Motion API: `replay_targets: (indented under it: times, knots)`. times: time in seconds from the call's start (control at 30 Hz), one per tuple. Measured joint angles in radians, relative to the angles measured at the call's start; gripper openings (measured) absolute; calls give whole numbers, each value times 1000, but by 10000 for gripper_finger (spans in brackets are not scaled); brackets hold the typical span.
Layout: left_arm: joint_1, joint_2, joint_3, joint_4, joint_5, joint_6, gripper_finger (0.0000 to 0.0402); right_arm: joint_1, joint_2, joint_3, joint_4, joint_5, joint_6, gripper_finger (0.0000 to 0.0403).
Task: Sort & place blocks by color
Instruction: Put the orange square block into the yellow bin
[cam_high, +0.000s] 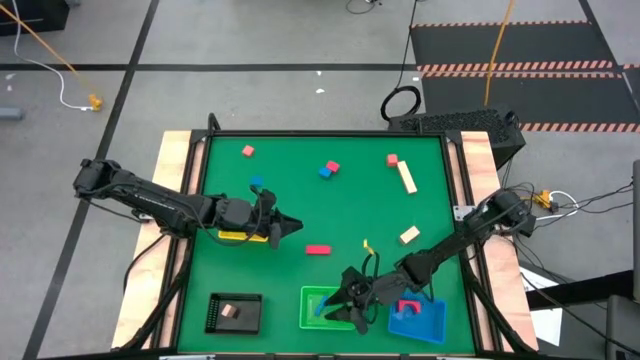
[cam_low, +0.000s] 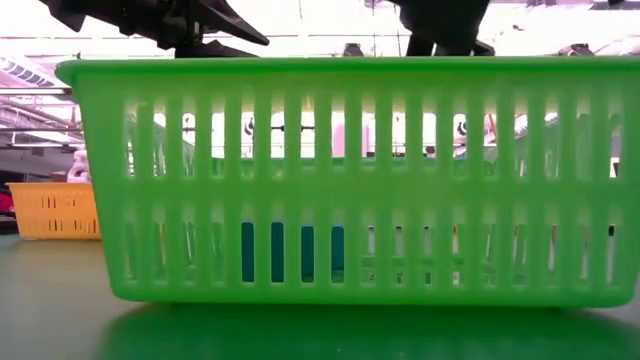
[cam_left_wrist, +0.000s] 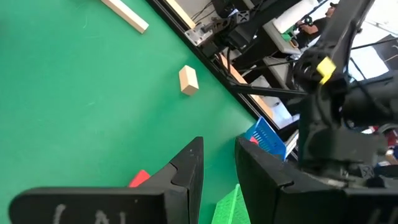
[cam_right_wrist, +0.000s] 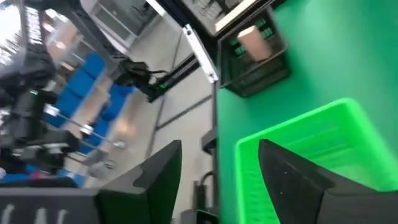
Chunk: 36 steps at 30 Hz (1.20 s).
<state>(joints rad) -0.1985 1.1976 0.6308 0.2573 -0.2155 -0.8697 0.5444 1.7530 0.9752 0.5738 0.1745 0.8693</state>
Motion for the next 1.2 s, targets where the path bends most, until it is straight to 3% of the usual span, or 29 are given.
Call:
replay_targets:
  times: [0.2,0.77,0.93,1.2]
  knots:
    - [35,0,0,-6,-66,37,93,-52,-153,0,-279,0,-130,205]
    - [314,0,0,-106,-65,90,93,-241,-477,0,-963,7,-433,206]
    - [417,0,0,-105,-75,148,93,-311,-520,-1,-1049,7,-529,206]
    - [562,0,0,-86,-207,286,93,-435,-530,-1,-1055,8,-744,206]
